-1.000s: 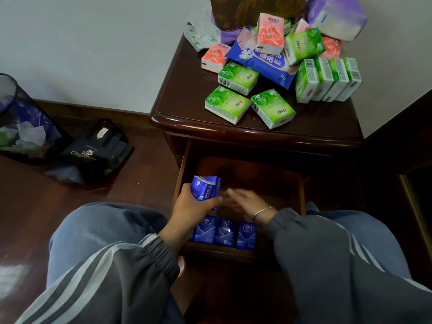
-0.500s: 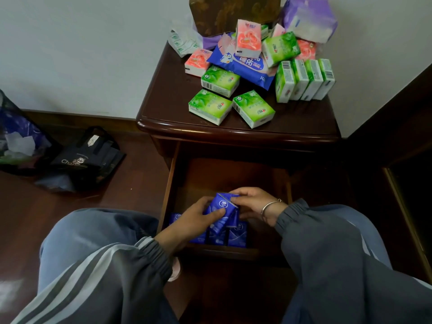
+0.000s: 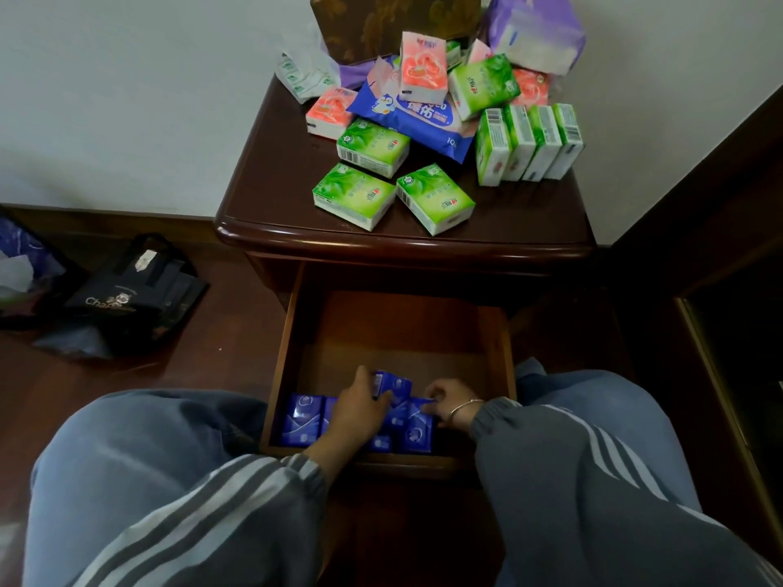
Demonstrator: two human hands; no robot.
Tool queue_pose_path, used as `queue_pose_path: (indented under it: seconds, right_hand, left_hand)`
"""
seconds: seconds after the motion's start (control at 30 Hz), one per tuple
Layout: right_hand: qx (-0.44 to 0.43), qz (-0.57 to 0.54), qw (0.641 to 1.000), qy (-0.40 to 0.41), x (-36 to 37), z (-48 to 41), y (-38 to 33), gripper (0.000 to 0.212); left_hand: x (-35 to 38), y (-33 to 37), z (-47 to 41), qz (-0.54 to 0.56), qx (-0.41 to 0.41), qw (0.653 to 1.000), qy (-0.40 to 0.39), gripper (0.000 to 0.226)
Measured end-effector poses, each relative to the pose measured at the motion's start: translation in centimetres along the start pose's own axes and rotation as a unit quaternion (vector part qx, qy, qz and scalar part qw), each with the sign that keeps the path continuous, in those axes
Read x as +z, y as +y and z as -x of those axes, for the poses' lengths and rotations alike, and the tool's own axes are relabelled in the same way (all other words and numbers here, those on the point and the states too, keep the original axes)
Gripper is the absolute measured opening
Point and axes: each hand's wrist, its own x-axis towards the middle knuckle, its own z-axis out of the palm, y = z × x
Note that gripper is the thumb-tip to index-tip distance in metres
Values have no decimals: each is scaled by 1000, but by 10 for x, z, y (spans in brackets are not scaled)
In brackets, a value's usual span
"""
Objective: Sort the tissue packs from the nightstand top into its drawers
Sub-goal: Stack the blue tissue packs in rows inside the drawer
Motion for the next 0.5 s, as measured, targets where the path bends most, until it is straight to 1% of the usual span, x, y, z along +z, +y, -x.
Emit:
queue_pose_path:
  seconds: [0.03,0.07,0.13,0.17,0.23,0.27,0.37,0.43,0.5]
  right_hand:
    - [-14,39,999,3,2,0,2,23]
    - [-29,84,996,13,2,0,4,23]
    - [-61,163,984,33,3,0,6,27]
    - [-77,187,979,38,3,0,6,30]
    - [-100,205,973,30,3,0,6,36]
    - [-104,203,973,15,3,0,5,38]
    - [-100,212,972,-21,3,1,5,38]
    - [-104,227,968,-16,4,1,7,38]
    - [-105,232,967,-4,4,1,9,42]
  left_hand:
    - [4,-3,-1,-71,29,997,-3,40]
    - [6,-7,-1,-153,54,987,5,41]
    - [8,-13,-3,-291,84,952,44,45]
    - [7,-15,-4,-334,96,935,66,47]
    - [4,-18,-7,-369,123,918,83,52]
    - [4,-21,-9,-373,134,915,73,55]
    - [4,-26,-14,-365,157,918,-9,54]
    - [4,-28,-16,-359,152,919,-65,53]
    - [3,-31,-17,-373,158,910,-85,51]
